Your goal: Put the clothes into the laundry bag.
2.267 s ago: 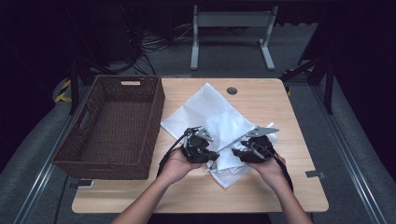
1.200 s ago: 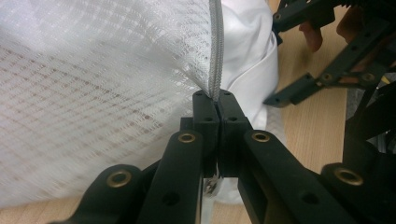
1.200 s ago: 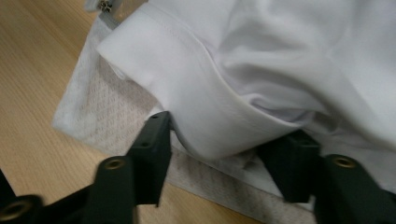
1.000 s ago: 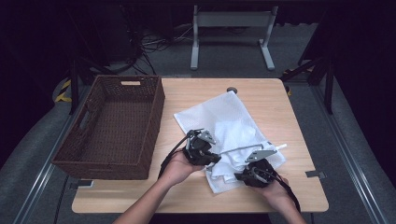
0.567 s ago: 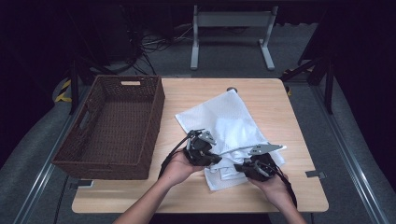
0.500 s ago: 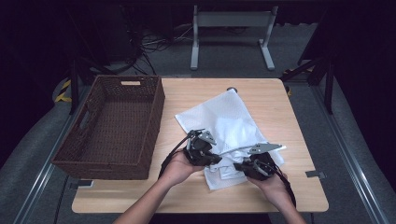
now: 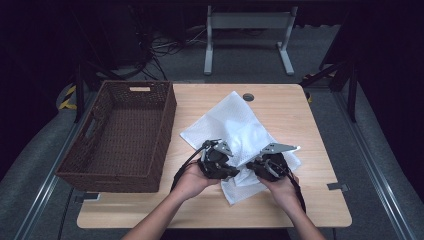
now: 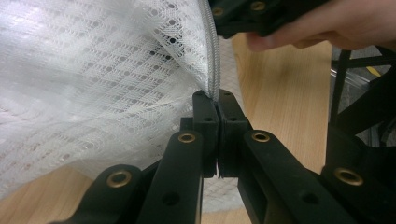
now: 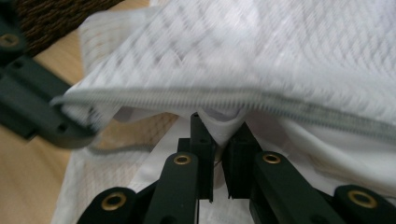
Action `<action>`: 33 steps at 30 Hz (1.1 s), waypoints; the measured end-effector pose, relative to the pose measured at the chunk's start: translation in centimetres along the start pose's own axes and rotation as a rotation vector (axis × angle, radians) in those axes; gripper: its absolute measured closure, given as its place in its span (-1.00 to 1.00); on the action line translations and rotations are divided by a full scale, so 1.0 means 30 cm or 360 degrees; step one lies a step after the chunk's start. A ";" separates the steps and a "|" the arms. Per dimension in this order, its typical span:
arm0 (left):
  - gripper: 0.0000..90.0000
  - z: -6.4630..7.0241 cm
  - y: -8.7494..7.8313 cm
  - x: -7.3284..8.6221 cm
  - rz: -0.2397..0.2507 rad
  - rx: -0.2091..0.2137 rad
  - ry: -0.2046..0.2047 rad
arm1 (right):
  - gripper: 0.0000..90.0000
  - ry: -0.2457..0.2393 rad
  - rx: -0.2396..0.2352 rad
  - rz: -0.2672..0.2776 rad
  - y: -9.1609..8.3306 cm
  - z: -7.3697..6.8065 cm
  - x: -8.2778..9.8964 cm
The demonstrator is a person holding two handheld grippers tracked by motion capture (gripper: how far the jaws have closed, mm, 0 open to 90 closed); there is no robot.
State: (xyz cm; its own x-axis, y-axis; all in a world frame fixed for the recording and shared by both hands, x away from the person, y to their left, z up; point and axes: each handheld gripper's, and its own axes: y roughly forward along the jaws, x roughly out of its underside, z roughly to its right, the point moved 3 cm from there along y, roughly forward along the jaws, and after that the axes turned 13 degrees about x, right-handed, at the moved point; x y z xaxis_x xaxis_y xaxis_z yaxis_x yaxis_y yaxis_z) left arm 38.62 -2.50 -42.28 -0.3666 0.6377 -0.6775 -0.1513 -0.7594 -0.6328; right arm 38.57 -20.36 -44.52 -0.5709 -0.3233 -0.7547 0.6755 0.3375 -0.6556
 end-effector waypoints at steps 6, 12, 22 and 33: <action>0.98 0.005 -0.003 -0.001 0.0004 0.0015 0.0012 | 0.86 0.0036 0.0070 0.0051 0.048 0.002 -0.028; 0.98 -0.006 -0.008 0.004 -0.0002 -0.0012 -0.0010 | 0.74 -0.0010 0.0075 0.0023 0.065 -0.002 -0.029; 0.97 -0.020 -0.005 0.010 0.0009 -0.0026 -0.0029 | 0.05 -0.0261 0.0054 -0.0083 -0.067 0.018 0.029; 0.97 -0.021 0.004 0.013 -0.0008 -0.0020 -0.0034 | -0.07 -0.0399 0.0000 -0.0220 0.020 -0.034 0.086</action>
State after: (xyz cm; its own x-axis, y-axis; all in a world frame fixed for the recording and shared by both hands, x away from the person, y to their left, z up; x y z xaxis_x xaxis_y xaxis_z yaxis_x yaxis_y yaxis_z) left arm 39.05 -2.26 -42.85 -0.3855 0.6386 -0.6660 -0.1420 -0.7543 -0.6410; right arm 37.01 -20.09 -46.88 -0.5243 -0.5750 -0.6281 0.5992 0.2750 -0.7519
